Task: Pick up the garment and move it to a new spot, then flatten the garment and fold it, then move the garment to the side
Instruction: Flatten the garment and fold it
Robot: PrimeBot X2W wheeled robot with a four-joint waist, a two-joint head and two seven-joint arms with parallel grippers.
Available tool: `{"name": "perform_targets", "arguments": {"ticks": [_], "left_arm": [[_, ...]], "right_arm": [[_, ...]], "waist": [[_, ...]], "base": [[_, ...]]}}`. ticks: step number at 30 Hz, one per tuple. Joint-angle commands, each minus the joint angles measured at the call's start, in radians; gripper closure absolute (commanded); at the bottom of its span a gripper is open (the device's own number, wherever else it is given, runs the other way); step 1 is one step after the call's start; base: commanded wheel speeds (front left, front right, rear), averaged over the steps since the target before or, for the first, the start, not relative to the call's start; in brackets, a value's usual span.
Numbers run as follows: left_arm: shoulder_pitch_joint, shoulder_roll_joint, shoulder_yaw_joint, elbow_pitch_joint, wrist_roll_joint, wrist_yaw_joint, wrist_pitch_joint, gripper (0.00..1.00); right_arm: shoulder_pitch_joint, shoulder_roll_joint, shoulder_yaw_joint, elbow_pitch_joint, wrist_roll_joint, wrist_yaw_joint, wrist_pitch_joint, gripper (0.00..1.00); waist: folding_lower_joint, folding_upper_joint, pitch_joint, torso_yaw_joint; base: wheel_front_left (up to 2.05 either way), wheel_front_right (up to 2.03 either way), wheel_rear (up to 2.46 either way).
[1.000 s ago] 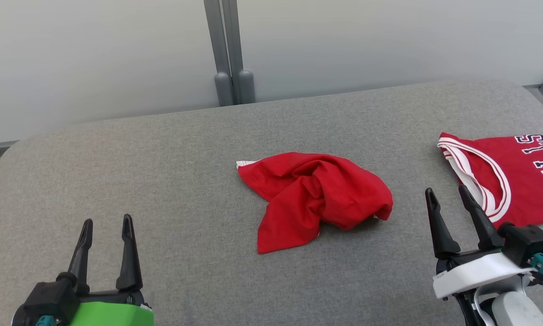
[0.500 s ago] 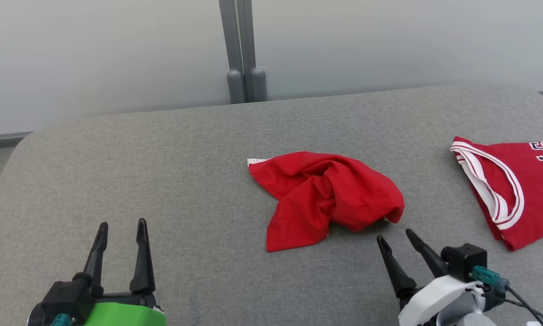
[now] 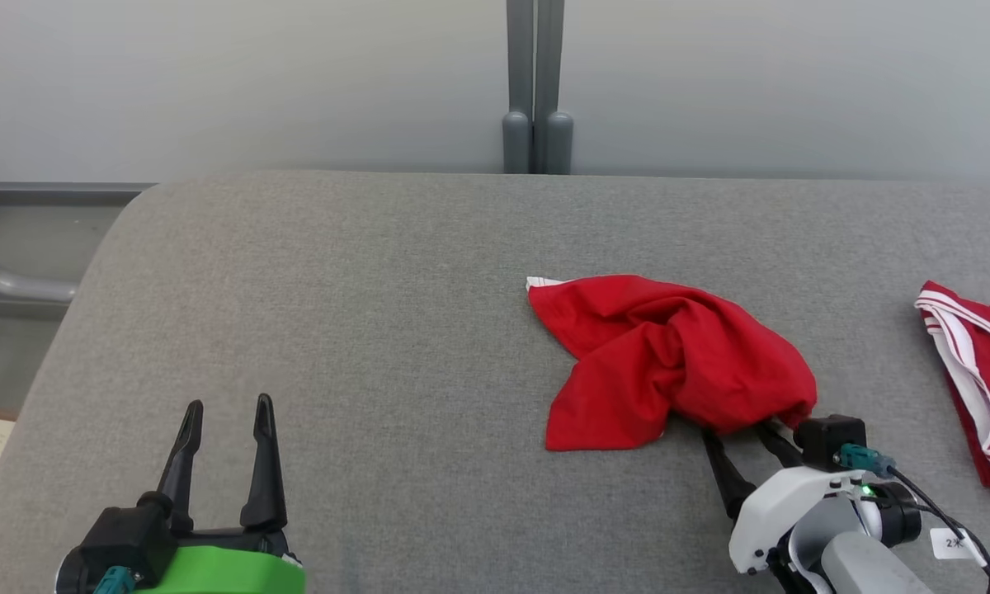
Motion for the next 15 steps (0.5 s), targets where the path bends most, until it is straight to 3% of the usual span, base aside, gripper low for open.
{"name": "perform_targets", "arguments": {"ticks": [1, 5, 6, 8, 9, 15], "left_arm": [[-0.013, -0.004, 0.005, 0.002, 0.011, -0.004, -0.003, 0.00], [-0.020, -0.007, 0.007, 0.008, 0.014, -0.008, -0.003, 0.00], [-0.021, -0.007, 0.009, 0.010, 0.015, -0.009, -0.003, 0.00], [-0.020, -0.007, 0.011, 0.011, 0.017, -0.009, -0.003, 0.00], [-0.019, -0.007, 0.013, 0.011, 0.017, -0.009, -0.003, 0.00], [-0.008, -0.011, 0.017, 0.006, 0.019, -0.007, -0.003, 0.00]], "right_arm": [[-0.022, 0.010, -0.005, 0.020, 0.002, 0.001, -0.007, 0.00], [-0.056, 0.017, -0.013, 0.076, 0.011, 0.001, -0.017, 0.00], [-0.063, 0.020, -0.012, 0.090, 0.012, 0.001, -0.021, 0.23], [-0.073, 0.023, -0.014, 0.111, 0.009, 0.001, -0.033, 0.79], [-0.076, 0.024, -0.012, 0.121, 0.006, 0.001, -0.037, 1.00], [-0.097, -0.011, 0.016, 0.114, 0.007, 0.001, -0.016, 1.00]], "waist": [[0.0000, 0.0000, 0.012, 0.023], [0.0000, 0.0000, 0.013, 0.031], [0.0000, 0.0000, 0.012, 0.031], [0.0000, 0.0000, 0.011, 0.031], [0.0000, 0.0000, 0.010, 0.030], [0.0000, 0.0000, 0.016, 0.011]], "base": [[0.00, 0.00, 0.00], [0.00, 0.00, 0.00], [0.00, 0.00, 0.00], [0.00, 0.00, 0.00], [0.00, 0.00, 0.00], [0.00, 0.00, 0.00]]}}
